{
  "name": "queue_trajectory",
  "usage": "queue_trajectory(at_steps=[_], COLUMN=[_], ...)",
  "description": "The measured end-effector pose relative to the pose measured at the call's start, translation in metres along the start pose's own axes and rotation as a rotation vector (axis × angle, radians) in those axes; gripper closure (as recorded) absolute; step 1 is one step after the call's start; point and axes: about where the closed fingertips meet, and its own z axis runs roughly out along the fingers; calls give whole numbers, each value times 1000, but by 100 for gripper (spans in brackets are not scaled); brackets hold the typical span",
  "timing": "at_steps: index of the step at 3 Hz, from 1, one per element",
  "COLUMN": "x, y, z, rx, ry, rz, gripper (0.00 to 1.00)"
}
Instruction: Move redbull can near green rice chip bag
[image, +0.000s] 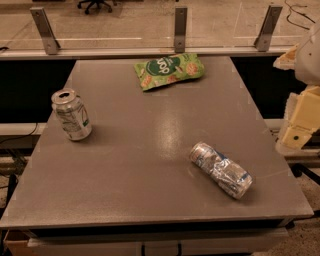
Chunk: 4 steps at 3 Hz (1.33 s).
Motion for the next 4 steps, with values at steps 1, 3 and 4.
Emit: queue_trajectory(at_steps=[1,3,4], x=[-7,-20,-19], y=[5,39,53], z=[6,75,101], rx=[-5,-80,-118], ry=[-11,11,35], rz=[-8,86,144], gripper=[0,0,0])
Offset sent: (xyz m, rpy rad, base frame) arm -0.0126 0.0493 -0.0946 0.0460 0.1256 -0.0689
